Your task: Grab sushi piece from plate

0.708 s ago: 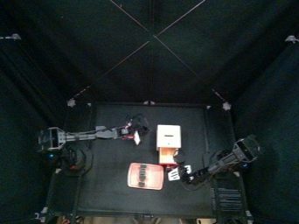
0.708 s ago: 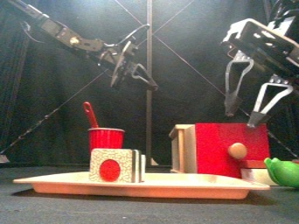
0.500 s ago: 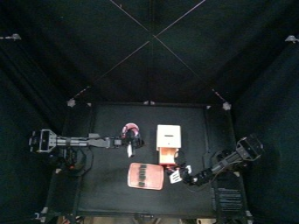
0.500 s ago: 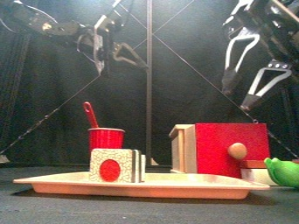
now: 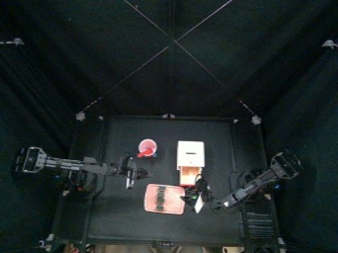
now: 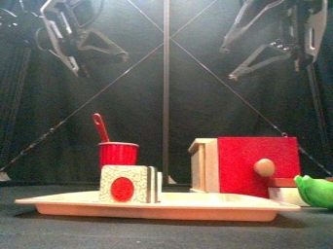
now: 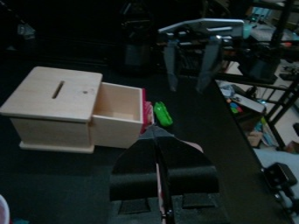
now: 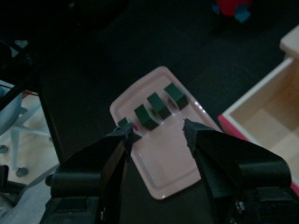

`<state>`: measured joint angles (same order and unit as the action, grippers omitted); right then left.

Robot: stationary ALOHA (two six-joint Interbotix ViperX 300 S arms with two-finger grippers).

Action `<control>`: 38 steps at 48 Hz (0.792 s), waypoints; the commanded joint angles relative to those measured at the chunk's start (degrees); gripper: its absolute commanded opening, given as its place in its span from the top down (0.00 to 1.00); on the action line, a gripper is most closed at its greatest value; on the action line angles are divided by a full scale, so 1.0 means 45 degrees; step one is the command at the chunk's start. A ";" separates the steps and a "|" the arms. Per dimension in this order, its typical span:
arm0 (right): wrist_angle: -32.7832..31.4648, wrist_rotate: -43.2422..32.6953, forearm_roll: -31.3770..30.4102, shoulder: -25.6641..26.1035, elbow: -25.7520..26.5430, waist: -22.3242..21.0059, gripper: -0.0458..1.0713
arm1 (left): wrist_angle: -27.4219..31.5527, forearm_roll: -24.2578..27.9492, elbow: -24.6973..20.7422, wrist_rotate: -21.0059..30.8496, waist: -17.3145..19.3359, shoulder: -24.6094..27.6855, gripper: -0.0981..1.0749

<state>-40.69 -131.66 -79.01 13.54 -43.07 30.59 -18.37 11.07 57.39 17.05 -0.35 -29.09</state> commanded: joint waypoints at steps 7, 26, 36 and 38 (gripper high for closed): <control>0.0117 -0.0020 -0.2266 0.0039 0.0078 -0.1016 0.20 | -0.0137 -0.0078 0.0879 -0.0020 -0.0215 -0.1543 0.76; 0.0273 -0.0020 -0.5000 -0.2090 0.0410 -0.2246 0.20 | -0.0566 -0.0371 0.1777 0.0000 -0.1211 -0.2500 0.76; 0.0645 -0.0020 -0.4551 -0.3496 0.1289 -0.2422 0.20 | -0.0566 -0.0371 0.1836 -0.0020 -0.1211 -0.2500 0.76; 0.0762 -0.0020 -0.4414 -0.3672 0.1504 -0.2422 0.20 | -0.0566 -0.0371 0.1855 -0.0020 -0.1211 -0.2480 0.76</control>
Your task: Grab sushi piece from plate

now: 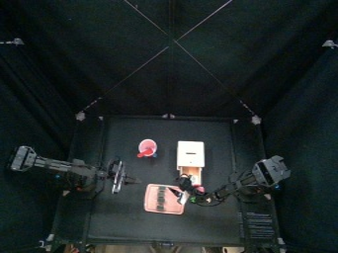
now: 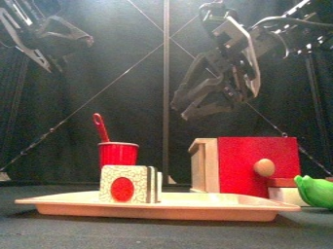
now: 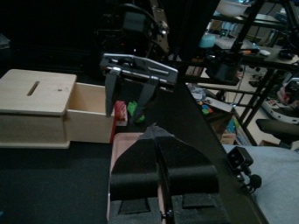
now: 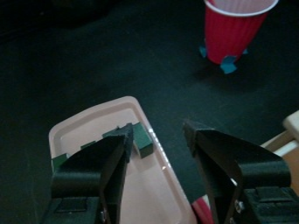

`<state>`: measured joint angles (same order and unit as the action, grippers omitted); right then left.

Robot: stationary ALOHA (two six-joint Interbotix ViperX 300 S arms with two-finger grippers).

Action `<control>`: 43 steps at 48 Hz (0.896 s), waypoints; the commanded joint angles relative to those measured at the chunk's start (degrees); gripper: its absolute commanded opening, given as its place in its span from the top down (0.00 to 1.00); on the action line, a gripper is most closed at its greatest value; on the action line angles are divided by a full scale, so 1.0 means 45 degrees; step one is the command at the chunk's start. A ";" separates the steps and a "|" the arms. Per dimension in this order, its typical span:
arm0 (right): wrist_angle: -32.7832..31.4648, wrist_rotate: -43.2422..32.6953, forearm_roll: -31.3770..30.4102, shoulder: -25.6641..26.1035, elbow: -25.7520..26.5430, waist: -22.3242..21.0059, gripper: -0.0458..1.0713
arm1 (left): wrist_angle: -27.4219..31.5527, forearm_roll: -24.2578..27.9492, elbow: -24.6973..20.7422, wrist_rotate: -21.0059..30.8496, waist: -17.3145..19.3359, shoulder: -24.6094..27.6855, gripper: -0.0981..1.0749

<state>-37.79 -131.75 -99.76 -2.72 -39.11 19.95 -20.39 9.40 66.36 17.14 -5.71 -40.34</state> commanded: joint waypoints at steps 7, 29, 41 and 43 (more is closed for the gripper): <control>0.0469 0.0000 0.0918 -0.0723 0.1152 -0.0137 0.20 | -0.0117 -0.0039 -0.0078 -0.0039 -0.0020 0.0020 0.76; 0.3008 0.0078 0.3379 -0.0859 0.2129 -0.1250 0.20 | -0.0117 -0.0039 -0.0020 -0.0039 0.0020 0.0020 0.76; 0.3242 0.0078 0.4746 -0.0234 0.2109 -0.1738 0.20 | -0.0098 -0.0020 -0.0020 -0.0039 0.0020 0.0020 0.76; 0.2891 0.0078 0.4980 -0.0156 0.2129 -0.1719 0.20 | -0.0078 -0.0039 -0.0020 -0.0039 0.0020 0.0000 0.76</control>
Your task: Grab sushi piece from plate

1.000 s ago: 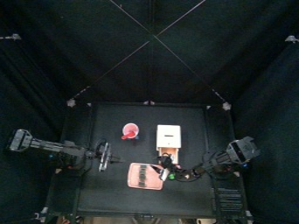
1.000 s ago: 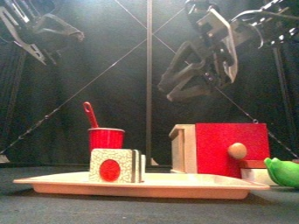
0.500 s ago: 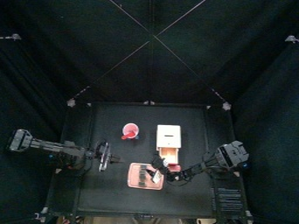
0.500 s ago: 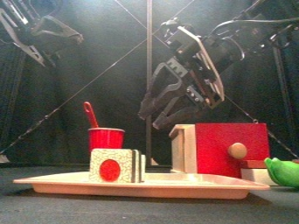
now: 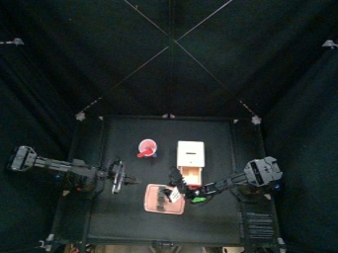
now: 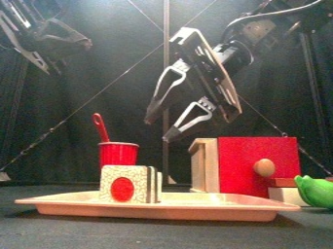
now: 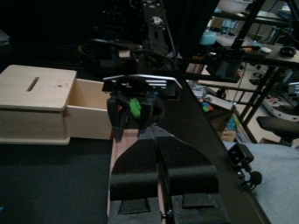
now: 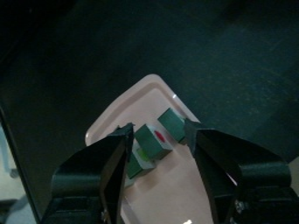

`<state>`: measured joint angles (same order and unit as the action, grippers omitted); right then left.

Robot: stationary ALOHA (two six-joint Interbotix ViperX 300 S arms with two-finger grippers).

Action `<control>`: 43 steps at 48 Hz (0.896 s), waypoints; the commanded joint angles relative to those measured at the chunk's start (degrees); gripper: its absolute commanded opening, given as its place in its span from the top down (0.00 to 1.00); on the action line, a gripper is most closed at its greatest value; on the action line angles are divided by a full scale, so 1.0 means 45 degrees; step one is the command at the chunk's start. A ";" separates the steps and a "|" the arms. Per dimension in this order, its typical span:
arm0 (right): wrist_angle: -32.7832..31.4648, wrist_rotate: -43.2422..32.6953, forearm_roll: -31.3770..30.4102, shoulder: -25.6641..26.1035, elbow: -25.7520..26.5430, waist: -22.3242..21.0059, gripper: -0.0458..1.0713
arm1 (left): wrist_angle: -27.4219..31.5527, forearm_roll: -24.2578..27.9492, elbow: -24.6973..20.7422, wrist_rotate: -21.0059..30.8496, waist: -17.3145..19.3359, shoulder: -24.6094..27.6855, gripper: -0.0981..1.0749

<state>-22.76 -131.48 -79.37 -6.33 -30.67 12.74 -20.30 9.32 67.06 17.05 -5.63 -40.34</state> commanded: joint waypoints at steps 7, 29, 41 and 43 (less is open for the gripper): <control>-0.2266 0.0039 0.0938 0.0840 0.0313 0.0020 0.20 | -0.0078 -0.0020 -0.0137 -0.0020 0.0000 0.0000 0.76; -0.4863 0.0703 0.2656 0.1016 0.0938 0.0488 0.20 | -0.0078 -0.0020 -0.0117 -0.0020 0.0059 0.0000 0.76; -0.6660 0.5859 0.5801 0.0801 0.2461 0.0527 0.20 | -0.0078 -0.0020 -0.0117 -0.0020 0.0059 0.0000 0.76; -0.6602 0.6777 0.6348 0.0762 0.2656 0.0469 0.20 | -0.0078 -0.0020 -0.0117 -0.0020 0.0078 0.0000 0.76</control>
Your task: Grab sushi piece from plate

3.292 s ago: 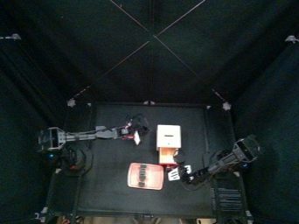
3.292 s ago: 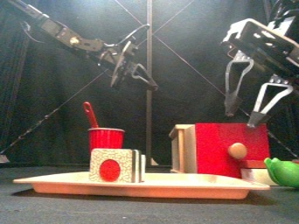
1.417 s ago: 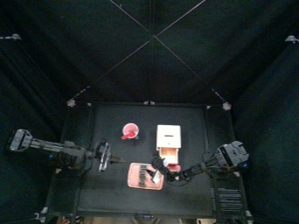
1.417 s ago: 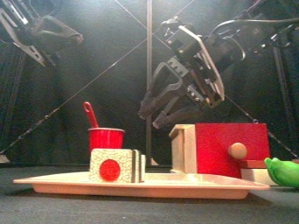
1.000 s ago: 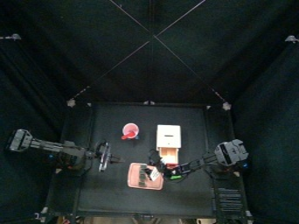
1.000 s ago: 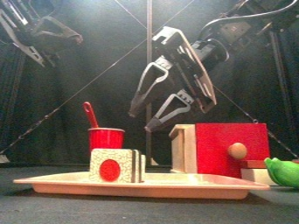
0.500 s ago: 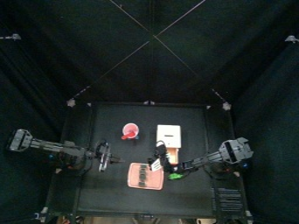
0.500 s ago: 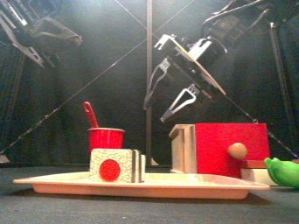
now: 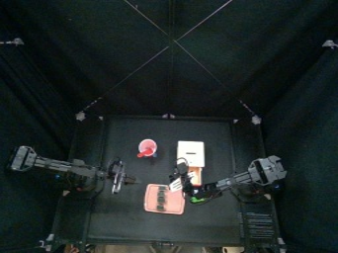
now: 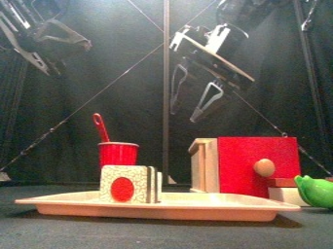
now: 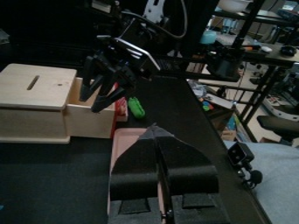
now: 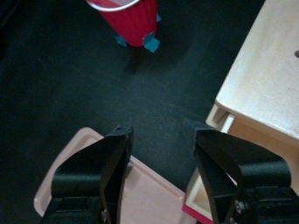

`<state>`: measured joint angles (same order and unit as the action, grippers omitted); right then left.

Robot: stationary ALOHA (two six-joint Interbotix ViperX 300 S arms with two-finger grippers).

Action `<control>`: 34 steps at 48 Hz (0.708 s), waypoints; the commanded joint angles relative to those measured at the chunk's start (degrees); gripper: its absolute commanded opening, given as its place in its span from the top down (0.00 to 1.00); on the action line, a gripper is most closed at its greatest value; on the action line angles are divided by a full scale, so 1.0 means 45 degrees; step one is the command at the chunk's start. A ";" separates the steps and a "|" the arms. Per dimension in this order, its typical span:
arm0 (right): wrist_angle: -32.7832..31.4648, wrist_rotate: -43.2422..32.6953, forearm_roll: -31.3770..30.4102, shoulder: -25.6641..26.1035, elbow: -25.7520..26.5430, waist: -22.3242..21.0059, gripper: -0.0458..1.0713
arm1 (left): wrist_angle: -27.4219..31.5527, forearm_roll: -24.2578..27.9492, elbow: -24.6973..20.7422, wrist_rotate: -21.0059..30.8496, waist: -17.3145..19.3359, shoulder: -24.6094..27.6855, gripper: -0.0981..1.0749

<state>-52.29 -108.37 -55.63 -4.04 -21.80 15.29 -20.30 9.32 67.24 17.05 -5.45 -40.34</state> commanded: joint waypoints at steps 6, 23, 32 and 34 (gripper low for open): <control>0.0684 0.4141 0.2188 0.0039 0.1016 -0.0547 0.20 | -0.0078 -0.0020 -0.0156 -0.0020 0.0020 0.0000 0.76; 0.6191 0.8398 0.2754 -0.0117 -0.0039 -0.1328 0.20 | -0.0059 -0.0020 -0.0137 -0.0020 0.0020 0.0000 0.76; 0.7207 0.9375 0.2637 -0.0293 -0.0918 -0.1367 0.20 | -0.0059 -0.0020 -0.0078 -0.0020 0.0039 0.0020 0.76; 0.7207 0.9492 0.2461 -0.0391 -0.1035 -0.1348 0.20 | -0.0059 -0.0020 -0.0059 -0.0020 0.0039 0.0000 0.76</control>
<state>-20.57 -66.36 -43.59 -6.42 -26.28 9.40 -20.39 9.32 67.68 17.14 -5.45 -40.43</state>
